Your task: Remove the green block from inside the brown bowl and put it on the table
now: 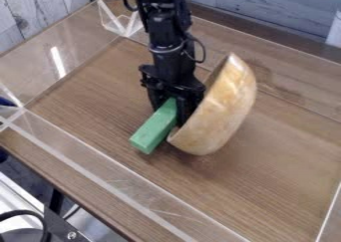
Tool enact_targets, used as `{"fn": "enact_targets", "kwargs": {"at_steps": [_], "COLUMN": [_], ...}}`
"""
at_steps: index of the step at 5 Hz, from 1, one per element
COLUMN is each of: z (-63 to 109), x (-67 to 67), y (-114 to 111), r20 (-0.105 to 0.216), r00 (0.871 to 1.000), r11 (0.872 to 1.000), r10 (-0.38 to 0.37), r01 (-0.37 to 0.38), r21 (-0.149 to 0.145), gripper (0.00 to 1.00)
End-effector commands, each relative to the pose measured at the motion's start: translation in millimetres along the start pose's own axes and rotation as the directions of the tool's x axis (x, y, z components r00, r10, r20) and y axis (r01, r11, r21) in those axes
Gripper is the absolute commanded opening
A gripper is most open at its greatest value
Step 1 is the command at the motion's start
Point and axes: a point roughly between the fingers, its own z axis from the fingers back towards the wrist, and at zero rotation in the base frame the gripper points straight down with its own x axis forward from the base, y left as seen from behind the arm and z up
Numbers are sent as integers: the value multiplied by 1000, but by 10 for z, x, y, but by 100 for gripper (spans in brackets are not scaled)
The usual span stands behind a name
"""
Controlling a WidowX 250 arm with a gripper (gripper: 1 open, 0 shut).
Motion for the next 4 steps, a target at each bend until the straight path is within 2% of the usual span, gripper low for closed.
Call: {"fn": "enact_targets", "kwargs": {"at_steps": [1, 2, 4], "z": [148, 122, 82], "x": [141, 200, 235], "y": [28, 53, 89], "r20": [59, 59, 52], "r00": [998, 998, 999], "r11": [1000, 1000, 999], "r10": [1, 11, 16], "r01": [-2, -12, -17], "r21": [22, 25, 30], "gripper": [0, 0, 0]}}
